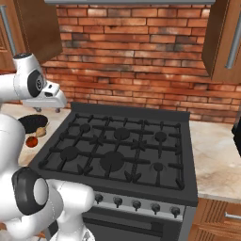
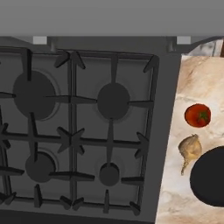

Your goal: Place the pan on the front right burner on the stove. Then place the tomato and the onion in the pan and turn on the front right burner.

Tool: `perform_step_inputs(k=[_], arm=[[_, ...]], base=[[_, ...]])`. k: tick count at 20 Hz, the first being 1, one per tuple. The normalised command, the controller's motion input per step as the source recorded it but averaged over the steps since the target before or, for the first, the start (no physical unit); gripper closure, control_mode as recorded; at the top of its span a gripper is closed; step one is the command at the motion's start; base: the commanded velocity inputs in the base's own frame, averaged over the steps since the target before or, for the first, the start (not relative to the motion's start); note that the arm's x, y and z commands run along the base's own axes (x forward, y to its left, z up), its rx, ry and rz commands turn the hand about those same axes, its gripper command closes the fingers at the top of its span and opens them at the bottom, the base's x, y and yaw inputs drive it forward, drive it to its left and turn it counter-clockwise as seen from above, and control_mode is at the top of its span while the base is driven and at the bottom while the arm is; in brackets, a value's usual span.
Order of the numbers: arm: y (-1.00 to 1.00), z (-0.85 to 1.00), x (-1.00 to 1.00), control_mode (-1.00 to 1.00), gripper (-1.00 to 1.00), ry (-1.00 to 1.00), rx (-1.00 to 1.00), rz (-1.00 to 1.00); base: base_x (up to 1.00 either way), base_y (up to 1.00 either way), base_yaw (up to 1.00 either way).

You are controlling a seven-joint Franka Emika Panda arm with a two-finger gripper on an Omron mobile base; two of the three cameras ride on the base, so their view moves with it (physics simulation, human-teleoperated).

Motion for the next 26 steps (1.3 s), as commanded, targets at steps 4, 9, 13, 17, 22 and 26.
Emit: perform_step_inputs(k=[4,9,13,17,22,26], arm=[[0.42,0.0,-0.05,-1.0,-1.0,0.0,-0.03,0.0],[0.42,0.0,-0.08,-1.0,-1.0,0.0,0.0,0.0],[0.42,-0.02,-0.1,-1.0,-1.0,0.0,0.0,0.0],[0.41,-0.04,-0.11,-1.0,-1.0,0.0,0.0,-0.03],[0.43,-0.04,-0.07,-1.0,-1.0,0.0,0.0,-0.03],[0.4,-0.02,-0.01,-1.0,-1.0,0.01,0.0,-0.03]], base=[[0.0,0.0,0.0],[0.0,0.0,0.0],[0.0,0.0,0.0],[0.0,0.0,0.0],[0.0,0.0,0.0],[0.0,0.0,0.0]])
